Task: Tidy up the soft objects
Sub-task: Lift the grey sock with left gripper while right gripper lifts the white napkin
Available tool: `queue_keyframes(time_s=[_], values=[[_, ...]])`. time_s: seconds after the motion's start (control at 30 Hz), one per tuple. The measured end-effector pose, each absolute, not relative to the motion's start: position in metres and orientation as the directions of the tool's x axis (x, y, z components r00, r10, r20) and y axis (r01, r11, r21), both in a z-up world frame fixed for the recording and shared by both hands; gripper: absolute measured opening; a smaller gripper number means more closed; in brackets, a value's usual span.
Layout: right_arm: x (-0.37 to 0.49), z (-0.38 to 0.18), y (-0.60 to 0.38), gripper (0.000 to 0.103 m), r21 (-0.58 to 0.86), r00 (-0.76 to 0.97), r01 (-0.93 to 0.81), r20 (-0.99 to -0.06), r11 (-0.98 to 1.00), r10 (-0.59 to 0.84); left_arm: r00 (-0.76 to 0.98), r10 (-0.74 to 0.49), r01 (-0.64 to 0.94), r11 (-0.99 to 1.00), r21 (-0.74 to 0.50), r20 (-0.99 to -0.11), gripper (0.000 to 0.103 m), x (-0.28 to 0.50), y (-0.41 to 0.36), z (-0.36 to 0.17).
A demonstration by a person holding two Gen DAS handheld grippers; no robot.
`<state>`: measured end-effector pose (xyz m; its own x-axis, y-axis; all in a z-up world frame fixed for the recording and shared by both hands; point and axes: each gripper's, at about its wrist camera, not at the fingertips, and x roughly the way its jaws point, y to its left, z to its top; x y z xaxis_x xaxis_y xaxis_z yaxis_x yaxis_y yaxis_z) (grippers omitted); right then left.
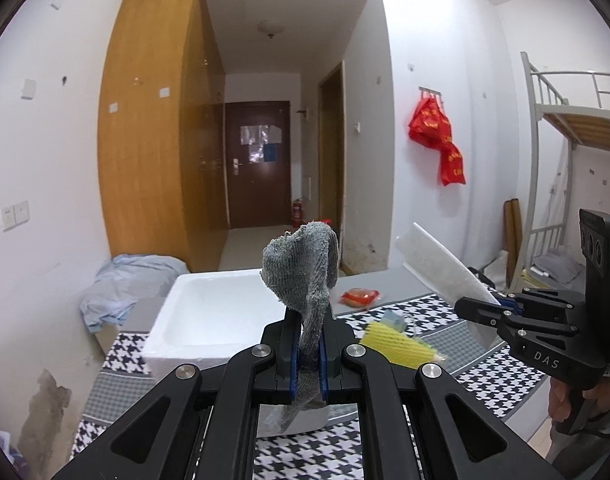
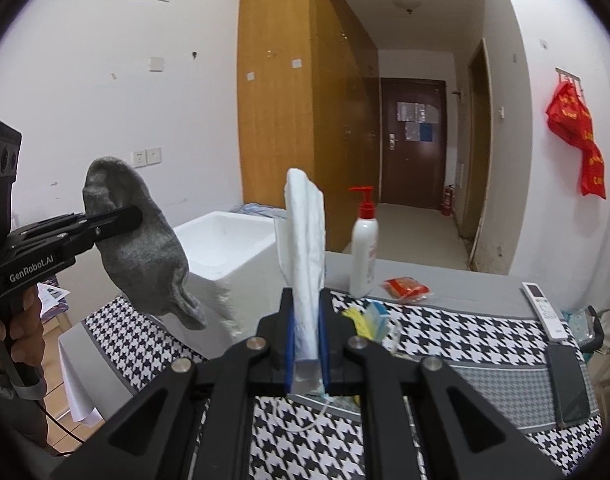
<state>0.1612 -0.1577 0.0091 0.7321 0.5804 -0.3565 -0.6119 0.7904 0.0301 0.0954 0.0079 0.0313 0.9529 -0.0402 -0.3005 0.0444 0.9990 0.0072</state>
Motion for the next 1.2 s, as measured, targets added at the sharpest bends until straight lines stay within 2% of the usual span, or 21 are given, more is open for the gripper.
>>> queue_keyframes(time_s=[0.5, 0.77, 1.2], values=[[0.157, 0.012, -0.12, 0.013, 0.007, 0.673, -0.687, -0.371, 0.726, 0.64, 0.952, 0.022, -0.023, 1.0, -0.002, -0.307, 0.008, 0.079, 0.033, 0.04], [0.157, 0.021, -0.109, 0.013, -0.003, 0.664, -0.704, -0.356, 0.71, 0.658, 0.96, 0.063, -0.057, 0.998, 0.029, -0.272, 0.008, 0.083, 0.043, 0.06], [0.164, 0.028, -0.102, 0.013, 0.011, 0.661, -0.709, -0.339, 0.705, 0.67, 0.957, 0.034, -0.017, 0.998, 0.062, -0.289, 0.008, 0.105, 0.055, 0.102]])
